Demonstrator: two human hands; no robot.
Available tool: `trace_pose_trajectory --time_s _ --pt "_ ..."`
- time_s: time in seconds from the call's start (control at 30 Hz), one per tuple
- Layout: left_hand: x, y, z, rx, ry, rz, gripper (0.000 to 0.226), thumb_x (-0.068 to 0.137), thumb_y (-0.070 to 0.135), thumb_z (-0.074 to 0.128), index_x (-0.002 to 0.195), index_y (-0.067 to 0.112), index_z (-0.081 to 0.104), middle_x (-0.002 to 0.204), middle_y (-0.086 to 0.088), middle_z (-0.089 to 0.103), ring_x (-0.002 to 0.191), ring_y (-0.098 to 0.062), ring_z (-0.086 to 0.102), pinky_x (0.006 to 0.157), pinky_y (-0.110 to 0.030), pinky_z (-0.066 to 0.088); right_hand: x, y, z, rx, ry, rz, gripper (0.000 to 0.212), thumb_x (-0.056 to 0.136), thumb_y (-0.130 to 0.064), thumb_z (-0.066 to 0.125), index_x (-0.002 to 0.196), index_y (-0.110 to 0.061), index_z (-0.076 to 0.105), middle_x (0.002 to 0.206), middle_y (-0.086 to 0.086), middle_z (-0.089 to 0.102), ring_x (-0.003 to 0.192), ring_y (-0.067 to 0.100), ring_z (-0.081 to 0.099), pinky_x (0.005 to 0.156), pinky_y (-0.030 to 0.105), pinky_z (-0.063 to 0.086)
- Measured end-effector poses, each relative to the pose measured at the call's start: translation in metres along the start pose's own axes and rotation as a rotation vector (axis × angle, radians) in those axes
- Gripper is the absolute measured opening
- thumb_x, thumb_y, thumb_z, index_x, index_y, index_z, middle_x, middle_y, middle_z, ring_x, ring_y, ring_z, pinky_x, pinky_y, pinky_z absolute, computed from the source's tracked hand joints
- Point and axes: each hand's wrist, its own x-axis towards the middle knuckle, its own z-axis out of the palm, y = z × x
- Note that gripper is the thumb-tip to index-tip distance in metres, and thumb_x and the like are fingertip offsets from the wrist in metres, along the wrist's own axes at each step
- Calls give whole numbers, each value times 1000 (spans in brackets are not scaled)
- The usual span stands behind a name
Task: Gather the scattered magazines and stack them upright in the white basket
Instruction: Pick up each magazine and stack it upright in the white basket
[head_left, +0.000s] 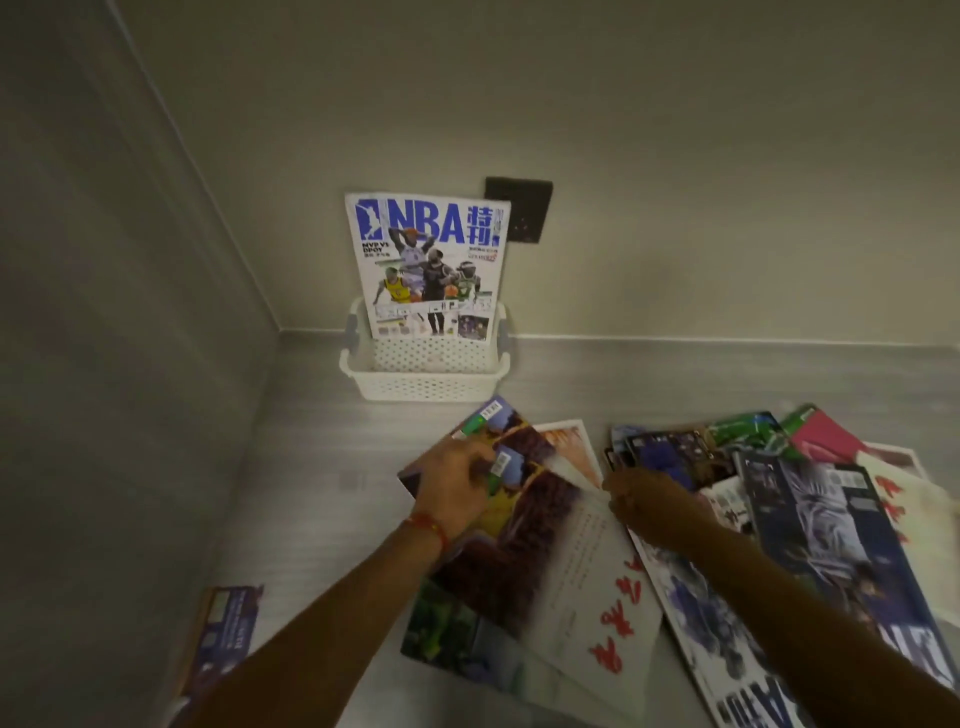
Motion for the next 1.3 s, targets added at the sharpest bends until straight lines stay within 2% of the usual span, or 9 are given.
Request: trace_pose_trajectory --time_s 0.17,0.37,0.53,0.67,0.73,0.93,1.07,1.2,1.3 --pt "-50 -23 49 442 -226 136 33 84 36 50 111 26 66 131 -2 62 124 -25 54 106 -47 44 -49 14 51 16 100 111 56 86 -43 59 137 -27 45 141 1 48 129 26 49 105 46 44" --pt "-77 3 83 628 -458 103 60 86 35 56 144 32 43 164 -2 22 152 -28 15 122 -49 16 -87 36 68 83 337 155 48 92 -37 55 137 -24 46 145 5 45 135 30 43 113 51 35" --pt "-73 29 133 684 -566 176 71 86 54 35 153 39 20 166 1 6 154 -26 2 123 -52 13 -111 131 48 286 514 621 40 91 -37 50 126 -18 48 138 14 48 129 36 44 106 61 36" --pt "-76 76 187 644 -623 175 65 93 34 52 152 37 26 167 2 0 154 -26 -5 122 -56 11 -143 199 40 365 311 1050 74 89 -51 55 146 -15 25 157 25 17 145 48 11 115 68 8" --pt "-82 93 209 690 -659 152 65 93 30 54 152 35 27 167 -1 -2 154 -28 -5 121 -57 9 -156 216 44 393 262 1111 81 89 -62 49 147 -13 23 153 27 23 142 50 19 114 69 9" --pt "-92 101 241 749 -632 94 79 90 16 61 155 29 19 166 -3 -9 153 -27 -11 125 -45 11 -173 253 47 386 364 1040 70 86 -44 67 134 -3 36 133 26 42 121 44 43 101 58 39" --pt "-96 101 246 766 -662 75 84 86 14 63 155 29 17 166 -2 -10 153 -27 -12 125 -45 14 -192 282 37 571 427 801 17 96 -16 54 110 -6 51 107 16 61 90 28 58 79 45 55" --pt "-91 108 238 704 -698 36 79 87 12 61 154 26 23 166 -4 -4 154 -27 -6 125 -41 17 -213 287 6 530 420 484 31 99 -16 47 129 -12 38 110 12 55 85 21 57 59 26 49" --pt "-86 137 230 622 -539 115 64 89 9 55 149 20 36 162 -9 21 148 -32 23 116 -45 36 -225 280 -37 310 480 327 32 100 -21 47 130 -18 41 108 14 61 81 22 60 60 32 53"
